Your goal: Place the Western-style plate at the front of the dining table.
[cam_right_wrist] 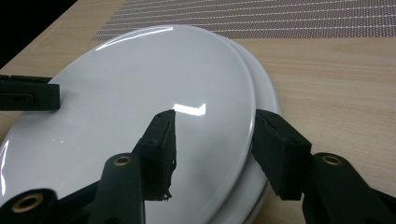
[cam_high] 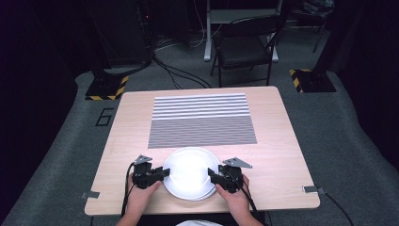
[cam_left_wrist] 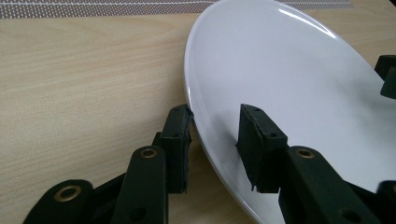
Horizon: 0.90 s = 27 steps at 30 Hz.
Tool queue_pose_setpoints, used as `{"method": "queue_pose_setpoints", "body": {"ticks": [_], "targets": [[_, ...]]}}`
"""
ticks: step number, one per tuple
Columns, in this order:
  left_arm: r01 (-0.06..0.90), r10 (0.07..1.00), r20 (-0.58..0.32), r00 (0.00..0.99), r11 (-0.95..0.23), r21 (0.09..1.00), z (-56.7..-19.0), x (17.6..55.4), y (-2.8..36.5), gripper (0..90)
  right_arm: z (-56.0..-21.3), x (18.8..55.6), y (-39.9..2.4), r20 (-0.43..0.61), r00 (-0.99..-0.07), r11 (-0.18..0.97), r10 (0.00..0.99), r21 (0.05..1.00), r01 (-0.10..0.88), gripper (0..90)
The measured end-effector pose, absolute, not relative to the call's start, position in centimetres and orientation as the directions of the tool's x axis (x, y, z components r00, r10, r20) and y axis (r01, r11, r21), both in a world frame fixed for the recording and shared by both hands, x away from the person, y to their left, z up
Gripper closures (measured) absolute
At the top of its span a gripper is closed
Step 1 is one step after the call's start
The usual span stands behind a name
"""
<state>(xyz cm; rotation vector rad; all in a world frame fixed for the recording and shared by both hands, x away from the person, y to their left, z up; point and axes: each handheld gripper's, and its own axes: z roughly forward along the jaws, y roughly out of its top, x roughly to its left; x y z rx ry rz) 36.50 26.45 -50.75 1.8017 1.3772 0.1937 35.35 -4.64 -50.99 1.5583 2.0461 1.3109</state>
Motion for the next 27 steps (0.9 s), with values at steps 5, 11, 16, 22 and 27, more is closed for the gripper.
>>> {"method": "queue_pose_setpoints", "body": {"ticks": [5, 11, 16, 22, 27], "targets": [[0.731, 0.855, -0.369, 0.366, -0.018, 0.683, -50.7, 36.6, 26.8, 64.5, -51.1, 35.5, -4.5, 0.332, -0.385, 0.0, 0.861, 0.757, 0.653, 49.1], [0.731, 0.854, -0.384, 0.352, 0.005, 0.683, -50.6, 36.7, 27.3, 66.3, -51.4, 35.7, -4.4, 0.403, -0.361, -0.05, 0.841, 0.722, 0.69, 49.4], [0.731, 0.852, -0.39, 0.35, 0.011, 0.682, -50.6, 36.9, 27.4, 66.5, -51.4, 35.9, -4.3, 0.421, -0.353, -0.063, 0.835, 0.712, 0.699, 49.6], [0.73, 0.847, -0.404, 0.346, 0.027, 0.683, -50.5, 37.5, 28.0, 68.4, -51.5, 36.4, -3.9, 0.443, -0.34, -0.077, 0.829, 0.694, 0.716, 49.4], [0.734, 0.841, -0.418, 0.345, 0.036, 0.678, -50.5, 37.8, 28.4, 70.2, -51.6, 37.1, -3.7, 0.466, -0.326, -0.094, 0.823, 0.677, 0.73, 49.7]]}}
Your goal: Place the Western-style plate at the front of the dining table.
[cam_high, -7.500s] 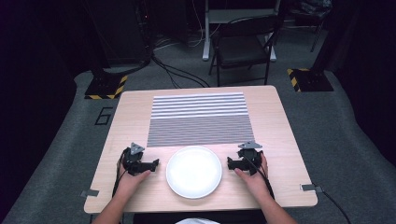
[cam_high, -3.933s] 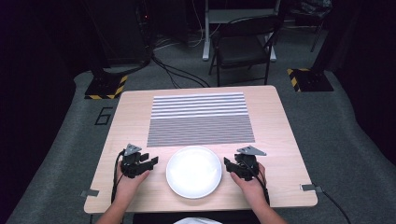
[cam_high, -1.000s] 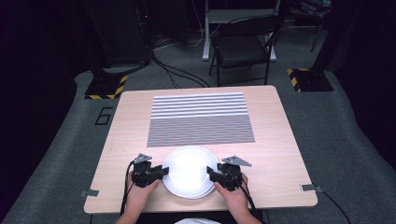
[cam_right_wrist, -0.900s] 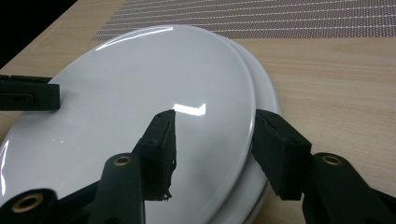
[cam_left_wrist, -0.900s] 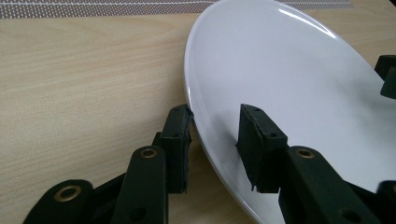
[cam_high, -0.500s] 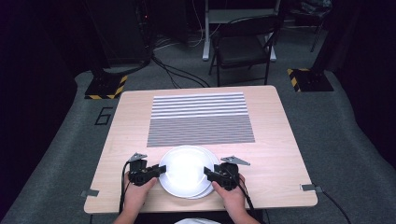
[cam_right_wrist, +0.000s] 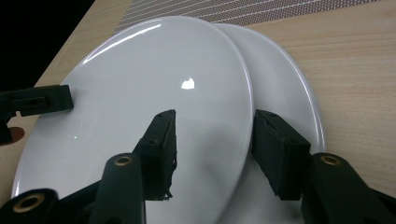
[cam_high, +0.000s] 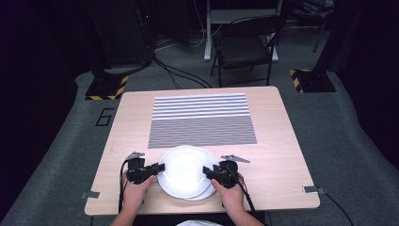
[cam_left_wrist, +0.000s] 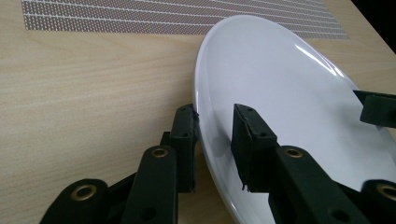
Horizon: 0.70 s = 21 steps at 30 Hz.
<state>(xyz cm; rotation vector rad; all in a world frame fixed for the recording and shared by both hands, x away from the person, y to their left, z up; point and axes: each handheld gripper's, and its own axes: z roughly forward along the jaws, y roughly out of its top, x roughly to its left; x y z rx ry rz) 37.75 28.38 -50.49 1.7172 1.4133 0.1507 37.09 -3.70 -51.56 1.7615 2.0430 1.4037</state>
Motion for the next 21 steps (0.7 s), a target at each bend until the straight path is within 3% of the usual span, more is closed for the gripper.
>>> {"method": "queue_pose_setpoints", "body": {"ticks": [9, 14, 21], "targets": [[0.718, 0.853, -0.392, 0.345, 0.029, 0.696, -50.4, 38.0, 28.7, 70.0, -51.5, 38.3, -3.1, 0.491, -0.323, -0.101, 0.809, 0.657, 0.747, 49.9], [0.713, 0.862, -0.38, 0.335, 0.031, 0.7, -50.1, 37.3, 28.9, 62.6, -51.5, 37.9, -3.0, 0.484, -0.332, -0.089, 0.81, 0.66, 0.746, 49.2], [0.721, 0.867, -0.397, 0.302, 0.064, 0.69, -50.1, 35.9, 29.4, 59.3, -51.4, 37.3, -3.1, 0.49, -0.332, -0.086, 0.806, 0.652, 0.753, 48.4]]}}
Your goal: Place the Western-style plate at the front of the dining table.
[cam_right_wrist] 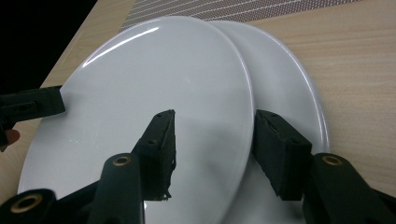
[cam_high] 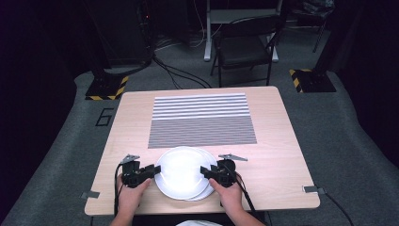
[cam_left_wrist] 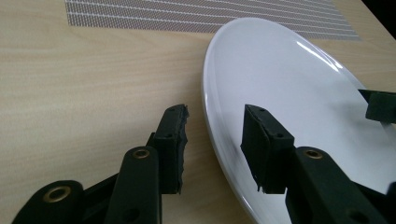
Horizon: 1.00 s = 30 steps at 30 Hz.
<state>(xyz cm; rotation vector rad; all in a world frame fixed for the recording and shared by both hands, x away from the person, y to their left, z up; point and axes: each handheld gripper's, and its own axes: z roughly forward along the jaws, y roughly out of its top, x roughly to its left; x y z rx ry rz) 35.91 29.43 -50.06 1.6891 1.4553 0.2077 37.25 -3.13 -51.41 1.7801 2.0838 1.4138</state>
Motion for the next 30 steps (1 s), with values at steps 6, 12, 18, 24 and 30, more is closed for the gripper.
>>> {"method": "queue_pose_setpoints", "body": {"ticks": [6, 12, 18, 24, 30], "targets": [[0.741, 0.861, -0.414, 0.297, 0.066, 0.668, -50.3, 34.9, 29.0, 59.3, -51.3, 36.9, -3.4, 0.514, -0.323, -0.092, 0.795, 0.628, 0.773, 48.4], [0.751, 0.861, -0.42, 0.287, 0.07, 0.657, -50.6, 33.9, 28.2, 61.6, -51.2, 36.5, -3.4, 0.51, -0.33, -0.078, 0.794, 0.624, 0.778, 48.4], [0.757, 0.863, -0.43, 0.264, 0.091, 0.648, -50.5, 33.2, 28.4, 62.1, -51.3, 36.0, -3.2, 0.525, -0.33, -0.087, 0.785, 0.619, 0.78, 48.4], [0.753, 0.86, -0.441, 0.257, 0.108, 0.65, -50.4, 33.3, 28.8, 63.6, -51.4, 36.0, -3.1, 0.544, -0.321, -0.103, 0.775, 0.611, 0.785, 50.5], [0.744, 0.862, -0.44, 0.252, 0.118, 0.657, -50.3, 33.9, 29.4, 64.6, -51.7, 36.3, -3.0, 0.592, -0.293, -0.14, 0.751, 0.576, 0.805, 52.6]]}}
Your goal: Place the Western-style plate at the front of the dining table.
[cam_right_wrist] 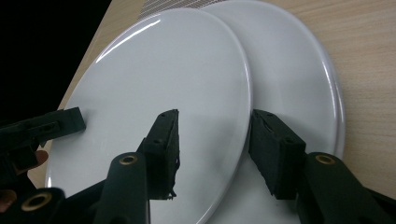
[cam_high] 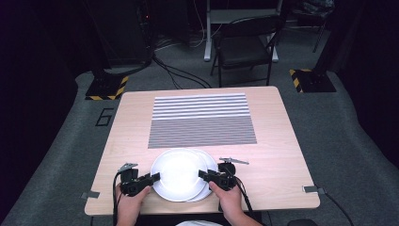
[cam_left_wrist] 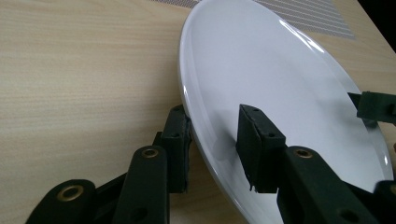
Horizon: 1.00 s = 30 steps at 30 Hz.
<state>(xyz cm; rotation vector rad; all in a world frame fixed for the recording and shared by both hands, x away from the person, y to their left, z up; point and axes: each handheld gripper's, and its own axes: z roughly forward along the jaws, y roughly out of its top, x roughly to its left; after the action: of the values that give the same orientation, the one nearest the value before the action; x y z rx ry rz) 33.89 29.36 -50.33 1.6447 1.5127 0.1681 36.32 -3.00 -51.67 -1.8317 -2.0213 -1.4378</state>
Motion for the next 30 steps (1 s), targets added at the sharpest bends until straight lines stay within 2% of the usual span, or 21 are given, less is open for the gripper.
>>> {"method": "queue_pose_setpoints", "body": {"ticks": [18, 30], "targets": [[0.721, 0.862, -0.453, 0.228, 0.163, 0.673, -49.9, 37.6, 31.2, 69.4, -51.5, 38.7, -1.3, 0.593, -0.292, -0.115, 0.751, 0.552, 0.826, 57.4], [0.715, 0.855, -0.46, 0.239, 0.166, 0.679, -50.2, 40.3, 30.3, 69.7, -51.1, 40.3, -2.1, 0.599, -0.255, -0.154, 0.759, 0.546, 0.824, 58.6]]}}
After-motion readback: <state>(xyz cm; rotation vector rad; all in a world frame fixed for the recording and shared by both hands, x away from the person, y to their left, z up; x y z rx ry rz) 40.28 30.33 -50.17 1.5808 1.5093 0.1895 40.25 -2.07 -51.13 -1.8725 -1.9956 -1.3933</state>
